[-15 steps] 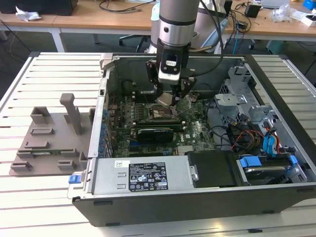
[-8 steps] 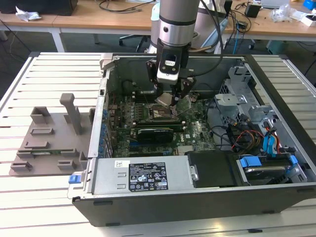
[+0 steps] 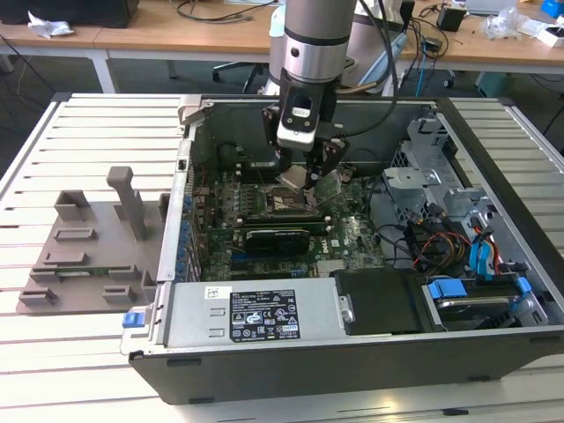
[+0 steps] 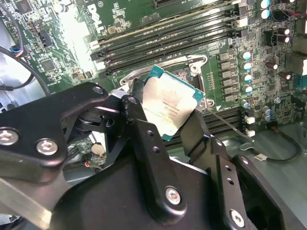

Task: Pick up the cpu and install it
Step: 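Place the cpu into insertion slot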

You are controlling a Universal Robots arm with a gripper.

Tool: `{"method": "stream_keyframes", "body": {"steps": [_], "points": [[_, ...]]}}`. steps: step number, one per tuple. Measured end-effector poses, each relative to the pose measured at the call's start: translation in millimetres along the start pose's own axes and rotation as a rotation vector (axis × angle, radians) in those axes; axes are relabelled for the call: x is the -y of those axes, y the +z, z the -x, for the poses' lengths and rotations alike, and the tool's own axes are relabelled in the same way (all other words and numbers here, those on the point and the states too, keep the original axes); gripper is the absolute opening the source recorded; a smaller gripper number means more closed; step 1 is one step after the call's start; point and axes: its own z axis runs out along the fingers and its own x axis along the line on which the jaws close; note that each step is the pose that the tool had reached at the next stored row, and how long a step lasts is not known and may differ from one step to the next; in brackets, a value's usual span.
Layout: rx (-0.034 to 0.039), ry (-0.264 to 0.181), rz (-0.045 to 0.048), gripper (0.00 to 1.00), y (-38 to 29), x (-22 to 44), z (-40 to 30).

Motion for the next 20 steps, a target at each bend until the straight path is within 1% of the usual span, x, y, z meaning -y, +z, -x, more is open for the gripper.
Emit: {"method": "stream_keyframes", "body": {"steps": [20], "points": [[-0.0034,0.083,-0.0016,0.55,0.1,0.0,0.0]]}}
